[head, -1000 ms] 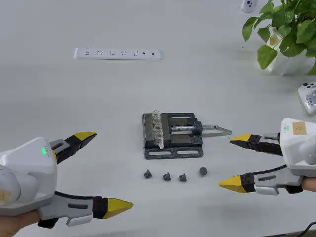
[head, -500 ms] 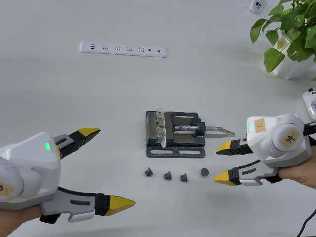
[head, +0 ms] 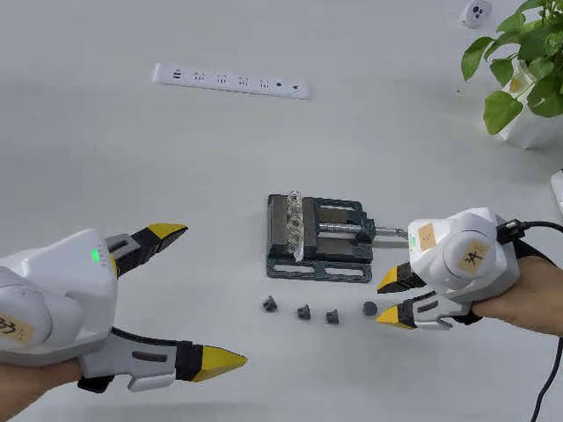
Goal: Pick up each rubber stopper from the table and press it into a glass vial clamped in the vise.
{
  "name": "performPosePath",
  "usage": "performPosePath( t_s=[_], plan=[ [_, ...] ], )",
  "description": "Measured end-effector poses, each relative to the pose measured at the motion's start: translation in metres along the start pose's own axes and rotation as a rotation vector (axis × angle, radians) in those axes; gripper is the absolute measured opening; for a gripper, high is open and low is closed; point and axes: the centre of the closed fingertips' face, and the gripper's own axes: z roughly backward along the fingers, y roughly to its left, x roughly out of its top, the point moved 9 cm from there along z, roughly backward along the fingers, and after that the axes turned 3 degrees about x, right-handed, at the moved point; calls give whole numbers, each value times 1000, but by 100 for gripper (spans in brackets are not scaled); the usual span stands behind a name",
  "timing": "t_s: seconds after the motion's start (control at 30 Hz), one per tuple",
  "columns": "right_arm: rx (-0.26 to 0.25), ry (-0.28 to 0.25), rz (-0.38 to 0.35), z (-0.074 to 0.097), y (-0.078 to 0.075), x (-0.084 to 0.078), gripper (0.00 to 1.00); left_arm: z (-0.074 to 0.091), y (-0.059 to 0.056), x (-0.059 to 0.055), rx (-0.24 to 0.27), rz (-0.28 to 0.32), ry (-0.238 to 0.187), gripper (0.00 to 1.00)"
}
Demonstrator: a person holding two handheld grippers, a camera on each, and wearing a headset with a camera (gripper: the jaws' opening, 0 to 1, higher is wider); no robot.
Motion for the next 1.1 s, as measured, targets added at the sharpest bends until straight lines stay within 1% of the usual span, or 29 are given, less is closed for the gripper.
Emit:
performPosePath(
  t_s=[0.1,0.2,0.3,0.43,1.1],
  plan=[
    [0,20,20,-3,-1,1,17,0,1,-1,3,5,-2,99],
    [2,27,34,-4,-1,4,16,0,1,-1,5,9,-5,99],
    [14,41,45,-7,-1,5,13,0,0,-2,6,13,-5,99],
    [24,66,63,-11,-2,6,13,0,-1,-4,6,20,-11,99],
    [37,110,100,-18,-5,5,9,0,-1,-4,9,34,-28,99]
  ],
)
